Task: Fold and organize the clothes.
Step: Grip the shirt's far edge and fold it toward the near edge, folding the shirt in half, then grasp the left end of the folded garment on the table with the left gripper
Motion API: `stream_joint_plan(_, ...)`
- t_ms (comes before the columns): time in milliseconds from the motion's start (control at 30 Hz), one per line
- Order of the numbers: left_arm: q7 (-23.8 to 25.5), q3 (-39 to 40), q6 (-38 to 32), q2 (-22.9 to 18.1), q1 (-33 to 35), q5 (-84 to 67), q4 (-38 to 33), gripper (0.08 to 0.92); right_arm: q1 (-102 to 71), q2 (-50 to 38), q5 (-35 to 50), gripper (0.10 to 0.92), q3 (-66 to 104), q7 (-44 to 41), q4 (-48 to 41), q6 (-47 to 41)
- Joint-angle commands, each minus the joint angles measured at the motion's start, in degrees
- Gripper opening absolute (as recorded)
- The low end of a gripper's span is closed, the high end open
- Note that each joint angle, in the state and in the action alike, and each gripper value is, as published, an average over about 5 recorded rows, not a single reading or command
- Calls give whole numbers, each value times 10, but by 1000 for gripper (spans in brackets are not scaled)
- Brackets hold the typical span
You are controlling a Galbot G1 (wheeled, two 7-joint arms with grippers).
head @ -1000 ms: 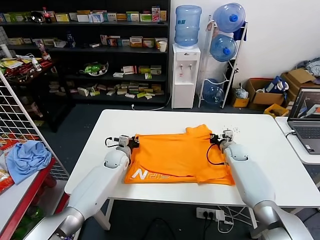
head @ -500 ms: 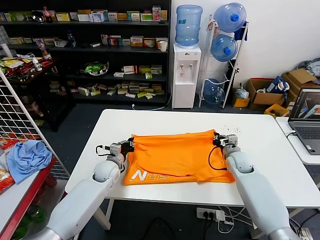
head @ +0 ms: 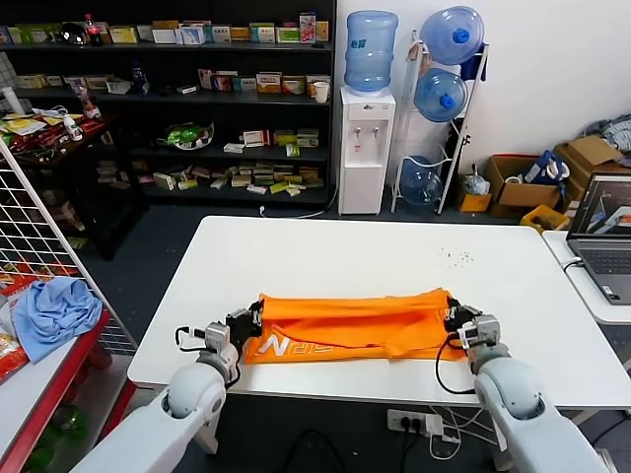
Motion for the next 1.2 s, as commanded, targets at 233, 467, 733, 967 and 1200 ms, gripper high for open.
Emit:
stream_joint_plan(233, 1, -29, -24, -7, 61, 22, -41, 248, -96, 4, -16, 276, 20, 22, 75, 10)
stream_joint_plan(467, 9, -35, 4, -11, 51, -22, -37, 447, -94, 7, -9, 466, 22, 26, 80, 11)
stream_joint_plan(733, 10, -43, 83, -18, 45, -63, -13, 681, -112, 10, -15, 709, 30, 22, 91, 12)
stream_joint_plan(967, 16, -48, 110, -19, 42, -83, -9, 812, -121, 15, -32, 819, 33, 21, 96, 15)
stream_joint_plan(1200, 29, -46, 113, -23, 42, -84, -7, 653, -124, 18, -48, 823, 32, 20, 99, 17)
